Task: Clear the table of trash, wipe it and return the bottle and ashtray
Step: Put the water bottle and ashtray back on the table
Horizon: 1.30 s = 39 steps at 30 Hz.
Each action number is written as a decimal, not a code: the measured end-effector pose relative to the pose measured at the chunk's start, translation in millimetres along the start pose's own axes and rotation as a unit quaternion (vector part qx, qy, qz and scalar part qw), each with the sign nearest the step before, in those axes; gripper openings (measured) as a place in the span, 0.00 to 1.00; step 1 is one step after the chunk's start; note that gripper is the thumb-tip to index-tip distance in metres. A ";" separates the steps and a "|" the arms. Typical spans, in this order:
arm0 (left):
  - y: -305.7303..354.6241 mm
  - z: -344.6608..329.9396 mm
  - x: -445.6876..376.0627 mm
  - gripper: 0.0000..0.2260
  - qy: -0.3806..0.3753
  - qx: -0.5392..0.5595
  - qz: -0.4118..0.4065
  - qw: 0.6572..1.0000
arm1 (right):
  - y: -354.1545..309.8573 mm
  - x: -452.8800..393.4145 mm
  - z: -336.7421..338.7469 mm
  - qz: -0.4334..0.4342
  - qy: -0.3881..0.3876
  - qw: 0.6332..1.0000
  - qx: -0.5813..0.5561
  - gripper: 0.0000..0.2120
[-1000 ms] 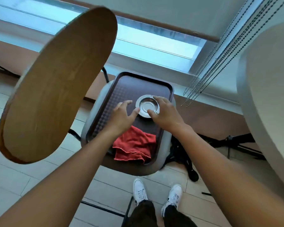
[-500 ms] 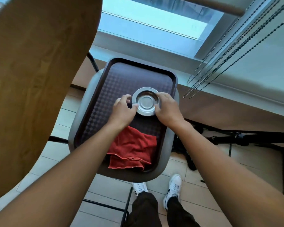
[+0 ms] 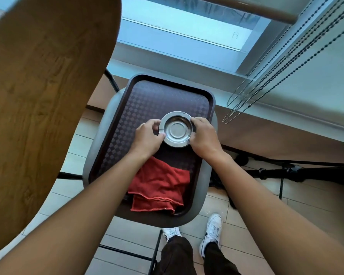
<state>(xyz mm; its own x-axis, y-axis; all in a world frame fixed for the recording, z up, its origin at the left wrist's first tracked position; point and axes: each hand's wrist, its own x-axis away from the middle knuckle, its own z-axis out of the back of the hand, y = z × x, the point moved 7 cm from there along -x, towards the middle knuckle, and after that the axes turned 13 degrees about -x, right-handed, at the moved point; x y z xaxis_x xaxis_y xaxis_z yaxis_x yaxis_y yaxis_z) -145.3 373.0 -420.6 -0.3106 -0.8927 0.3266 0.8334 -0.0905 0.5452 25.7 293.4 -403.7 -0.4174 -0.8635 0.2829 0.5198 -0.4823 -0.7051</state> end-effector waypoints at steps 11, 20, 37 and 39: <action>26.5 58.9 33.4 0.18 0.012 -0.012 -0.021 1.000 | -48.4 33.0 34.0 0.052 0.027 0.998 -0.032 0.19; 78.0 138.8 87.6 0.18 0.050 0.012 -0.054 0.997 | -117.4 81.8 100.3 0.102 0.069 0.992 -0.028 0.17; 191.6 237.4 190.7 0.14 0.072 0.052 -0.133 0.987 | -193.1 192.8 242.4 0.198 0.181 0.962 -0.053 0.11; 210.1 240.5 198.3 0.13 0.076 0.059 -0.150 0.984 | -190.8 201.6 260.1 0.200 0.191 0.959 -0.056 0.10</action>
<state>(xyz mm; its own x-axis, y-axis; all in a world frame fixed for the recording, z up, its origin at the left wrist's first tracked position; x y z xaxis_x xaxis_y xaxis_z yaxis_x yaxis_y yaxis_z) -141.8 283.1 -55.6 -0.4551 -0.8902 0.0219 0.6522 -0.3165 0.6888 36.3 173.0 -43.0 -0.4554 -0.8487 -0.2690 0.6208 -0.0862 -0.7793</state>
